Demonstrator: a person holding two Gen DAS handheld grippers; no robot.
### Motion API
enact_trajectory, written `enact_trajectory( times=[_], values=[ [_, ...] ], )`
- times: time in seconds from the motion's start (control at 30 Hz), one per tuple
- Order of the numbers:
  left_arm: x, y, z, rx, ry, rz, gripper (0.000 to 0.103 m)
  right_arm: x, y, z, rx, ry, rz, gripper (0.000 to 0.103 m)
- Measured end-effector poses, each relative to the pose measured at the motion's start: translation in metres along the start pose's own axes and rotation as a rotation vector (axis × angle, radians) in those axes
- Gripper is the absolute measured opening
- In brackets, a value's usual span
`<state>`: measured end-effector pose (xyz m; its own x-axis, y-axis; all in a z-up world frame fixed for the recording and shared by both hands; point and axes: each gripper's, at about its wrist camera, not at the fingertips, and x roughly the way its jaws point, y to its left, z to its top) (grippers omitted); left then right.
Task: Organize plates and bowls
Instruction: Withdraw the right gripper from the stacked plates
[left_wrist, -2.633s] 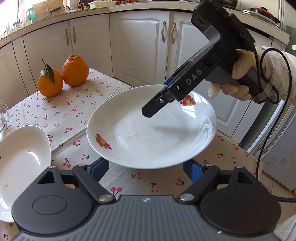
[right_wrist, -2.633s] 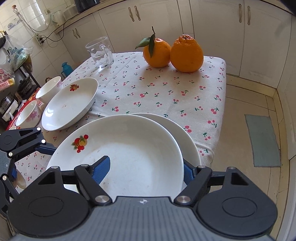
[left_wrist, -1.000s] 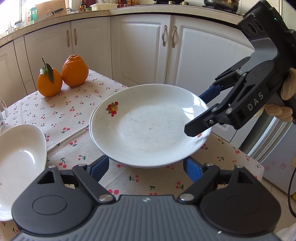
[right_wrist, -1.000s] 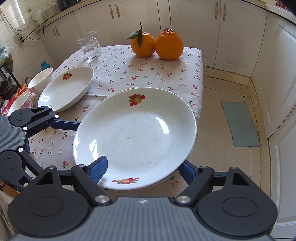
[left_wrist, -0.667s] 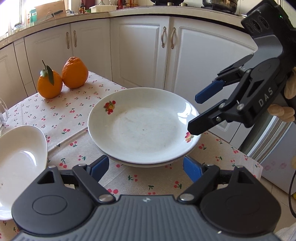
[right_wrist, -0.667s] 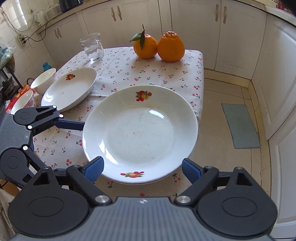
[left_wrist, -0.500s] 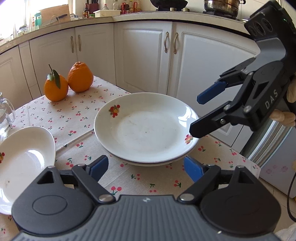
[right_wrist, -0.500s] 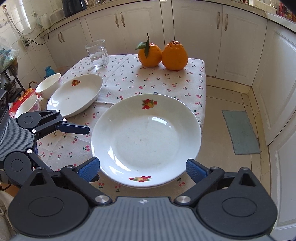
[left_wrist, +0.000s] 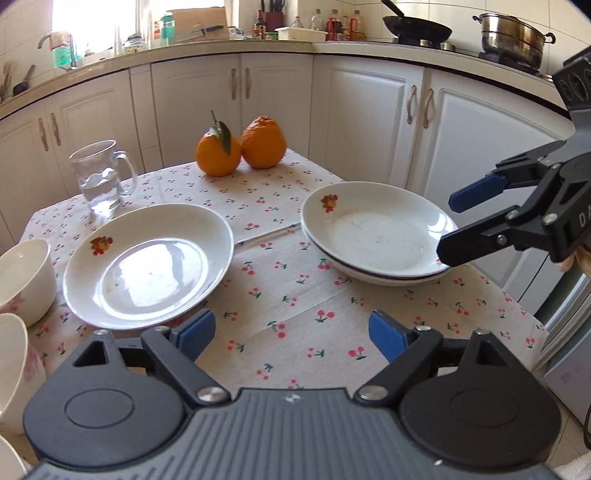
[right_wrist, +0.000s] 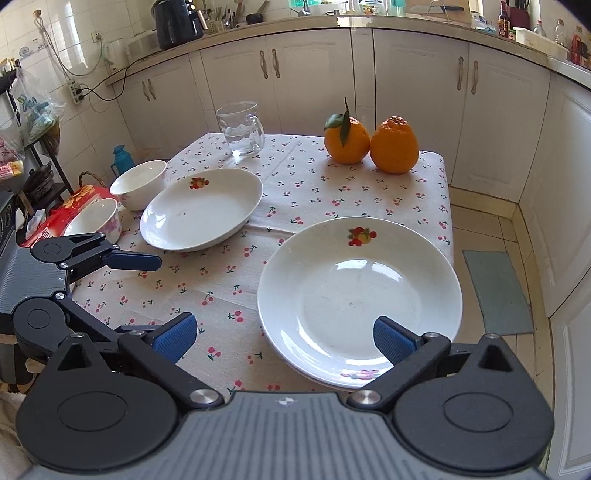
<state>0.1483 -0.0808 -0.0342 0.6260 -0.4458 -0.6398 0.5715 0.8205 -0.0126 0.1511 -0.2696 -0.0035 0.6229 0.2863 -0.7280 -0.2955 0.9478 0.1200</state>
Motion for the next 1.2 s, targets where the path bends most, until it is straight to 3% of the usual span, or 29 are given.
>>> enact_trajectory(
  times=[0.3, 0.4, 0.8, 0.97, 1.2],
  values=[
    [-0.001, 0.027, -0.017, -0.073, 0.014, 0.14, 0.091, 0.013, 0.05, 0.002, -0.18, 0.052, -0.057, 0.103],
    [0.002, 0.036, -0.024, -0.103, 0.022, 0.17, 0.092, 0.015, 0.06, 0.004, -0.208, 0.05, -0.038, 0.103],
    [0.029, 0.057, -0.03, -0.17, 0.064, 0.199, 0.093, 0.045, 0.067, 0.024, -0.216, 0.102, 0.062, 0.103],
    [0.037, 0.058, -0.029, -0.159, 0.064, 0.213, 0.103, 0.063, 0.065, 0.034, -0.241, 0.12, 0.09, 0.103],
    [0.048, 0.069, -0.021, -0.176, 0.06, 0.226, 0.103, 0.089, 0.055, 0.058, -0.256, 0.128, 0.108, 0.103]
  ],
)
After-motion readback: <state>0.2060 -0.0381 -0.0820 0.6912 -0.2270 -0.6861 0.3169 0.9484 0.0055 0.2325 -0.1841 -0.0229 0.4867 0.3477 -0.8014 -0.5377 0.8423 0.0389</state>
